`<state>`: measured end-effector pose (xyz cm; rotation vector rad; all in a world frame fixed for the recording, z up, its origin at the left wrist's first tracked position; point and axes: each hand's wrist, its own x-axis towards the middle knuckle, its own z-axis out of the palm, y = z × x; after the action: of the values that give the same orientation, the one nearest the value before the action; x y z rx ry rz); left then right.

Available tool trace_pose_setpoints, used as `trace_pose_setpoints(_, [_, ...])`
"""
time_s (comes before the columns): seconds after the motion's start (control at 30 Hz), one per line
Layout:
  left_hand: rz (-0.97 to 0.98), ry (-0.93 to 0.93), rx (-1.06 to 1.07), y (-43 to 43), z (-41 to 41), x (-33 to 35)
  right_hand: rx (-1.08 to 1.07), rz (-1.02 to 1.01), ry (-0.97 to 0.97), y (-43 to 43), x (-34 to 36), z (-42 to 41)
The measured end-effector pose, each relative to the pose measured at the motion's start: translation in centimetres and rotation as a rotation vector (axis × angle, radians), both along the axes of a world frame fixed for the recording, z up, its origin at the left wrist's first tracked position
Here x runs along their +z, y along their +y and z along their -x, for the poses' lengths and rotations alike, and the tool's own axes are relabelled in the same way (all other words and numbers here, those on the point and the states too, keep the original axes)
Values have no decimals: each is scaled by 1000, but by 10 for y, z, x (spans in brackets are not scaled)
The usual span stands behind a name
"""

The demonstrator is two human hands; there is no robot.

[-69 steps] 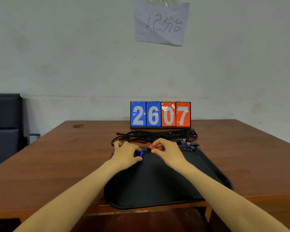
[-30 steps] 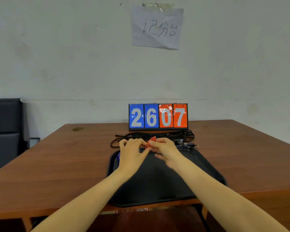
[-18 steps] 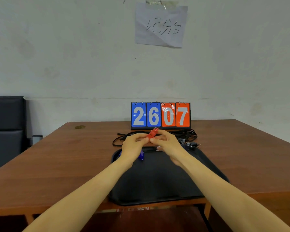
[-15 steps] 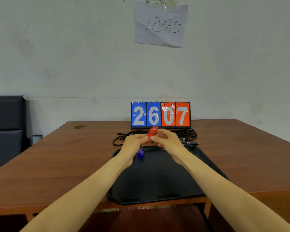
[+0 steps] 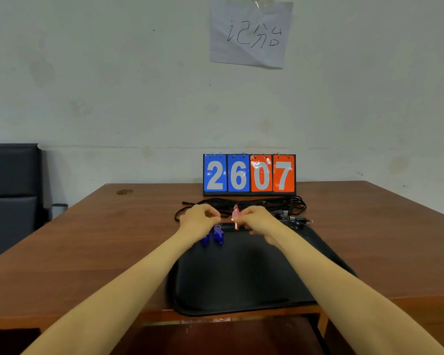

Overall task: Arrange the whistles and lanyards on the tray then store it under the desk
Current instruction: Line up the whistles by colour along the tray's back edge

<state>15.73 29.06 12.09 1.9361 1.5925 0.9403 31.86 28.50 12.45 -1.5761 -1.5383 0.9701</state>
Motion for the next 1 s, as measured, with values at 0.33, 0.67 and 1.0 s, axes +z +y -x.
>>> trace_pose_setpoints(0.33, [-167, 671, -53, 0, 3, -21, -4, 0, -566, 17, -23, 8])
trace_pose_setpoints(0.67, [-167, 736, -13, -1, 0, -22, 171, -74, -644, 6, -20, 0])
trace_pose_setpoints(1.0, [-105, 692, -38, -5, 1, -19, 169, -90, -649, 7, -24, 3])
